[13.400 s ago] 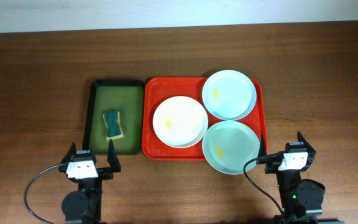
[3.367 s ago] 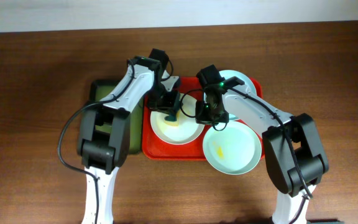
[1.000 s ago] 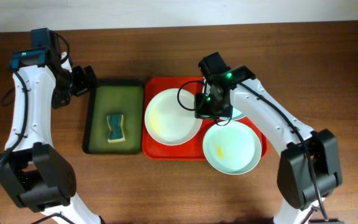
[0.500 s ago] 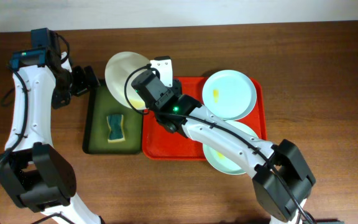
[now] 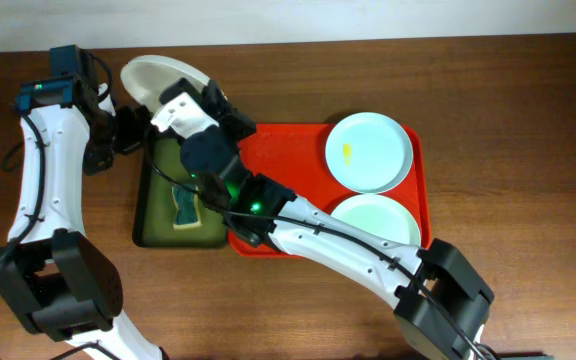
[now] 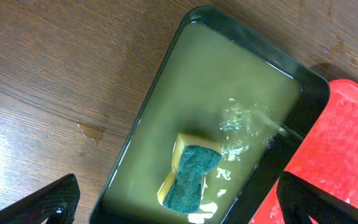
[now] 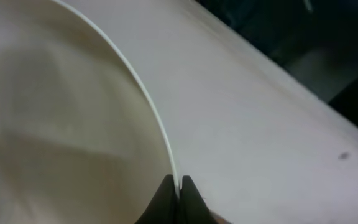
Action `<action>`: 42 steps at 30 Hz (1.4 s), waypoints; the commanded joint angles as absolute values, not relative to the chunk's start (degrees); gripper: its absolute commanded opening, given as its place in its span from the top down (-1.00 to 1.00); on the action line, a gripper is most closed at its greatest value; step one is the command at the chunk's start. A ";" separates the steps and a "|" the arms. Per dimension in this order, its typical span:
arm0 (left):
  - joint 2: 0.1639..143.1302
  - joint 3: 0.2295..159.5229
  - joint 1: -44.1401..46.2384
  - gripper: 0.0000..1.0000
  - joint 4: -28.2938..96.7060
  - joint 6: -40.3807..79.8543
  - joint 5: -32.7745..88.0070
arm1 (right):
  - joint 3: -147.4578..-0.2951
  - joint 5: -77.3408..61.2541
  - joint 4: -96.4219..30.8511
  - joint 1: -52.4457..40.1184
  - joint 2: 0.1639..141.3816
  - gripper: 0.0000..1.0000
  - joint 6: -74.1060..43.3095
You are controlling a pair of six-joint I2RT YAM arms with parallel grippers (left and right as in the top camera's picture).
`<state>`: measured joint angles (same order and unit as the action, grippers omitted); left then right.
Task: Clean dirty plates on tray and stack at the side
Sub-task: 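Lift the white plate with the right gripper and carry it right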
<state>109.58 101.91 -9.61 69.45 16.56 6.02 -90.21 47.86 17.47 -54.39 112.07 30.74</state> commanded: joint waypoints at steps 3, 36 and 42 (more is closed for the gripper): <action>108.20 102.80 -9.65 -0.99 69.52 17.15 6.39 | -91.02 50.22 19.57 -55.11 111.74 0.92 34.22; 108.20 102.80 -9.76 -0.99 69.52 17.15 6.39 | -76.66 2.04 -52.51 27.70 105.47 0.90 -19.73; 108.20 102.80 -9.76 -0.99 69.54 17.15 6.42 | -76.29 -2.66 -52.47 27.64 105.47 0.40 -18.26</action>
<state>109.58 101.91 -9.63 69.47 16.56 6.00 -76.64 0.47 -52.36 28.03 105.38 -19.51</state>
